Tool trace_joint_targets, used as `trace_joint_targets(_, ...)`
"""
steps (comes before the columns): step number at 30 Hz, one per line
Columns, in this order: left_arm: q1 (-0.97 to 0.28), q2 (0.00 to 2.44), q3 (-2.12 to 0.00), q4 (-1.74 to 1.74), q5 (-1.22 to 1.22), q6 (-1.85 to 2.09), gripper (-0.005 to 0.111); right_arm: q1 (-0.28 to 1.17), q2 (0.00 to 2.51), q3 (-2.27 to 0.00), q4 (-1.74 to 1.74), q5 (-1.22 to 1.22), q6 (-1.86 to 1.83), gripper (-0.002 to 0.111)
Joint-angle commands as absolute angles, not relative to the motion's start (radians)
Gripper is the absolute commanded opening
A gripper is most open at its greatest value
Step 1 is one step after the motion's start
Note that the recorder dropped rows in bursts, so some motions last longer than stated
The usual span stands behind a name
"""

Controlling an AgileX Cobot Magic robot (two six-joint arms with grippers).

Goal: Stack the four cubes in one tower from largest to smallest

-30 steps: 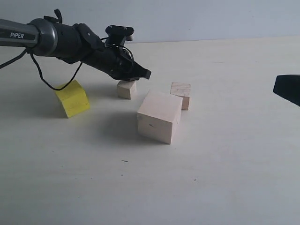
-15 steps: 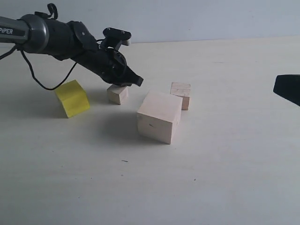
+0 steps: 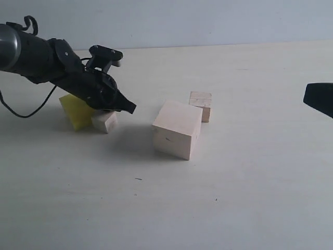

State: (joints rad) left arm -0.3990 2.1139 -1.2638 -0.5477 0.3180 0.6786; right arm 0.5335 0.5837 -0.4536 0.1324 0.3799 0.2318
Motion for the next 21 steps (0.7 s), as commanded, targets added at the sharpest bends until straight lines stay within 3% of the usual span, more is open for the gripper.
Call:
trace_joint_targets(1, -0.384, 2.083, -1.206, -0.533, 0.284, 0.676, 0.000, 0.535, 0.584, -0.461, 0.131, 0.373, 0.230, 0.000)
trace_joint_targets(14, -0.309, 2.008, -1.128, -0.546, 0.236, 0.672, 0.000, 0.535, 0.584, -0.461, 0.159, 0.416, 0.230, 0.000)
trace_joint_targets(21, -0.387, 1.923, -1.128, -0.574, 0.235, 0.672, 0.000, 0.535, 0.594, -0.461, 0.153, 0.402, 0.254, 0.000)
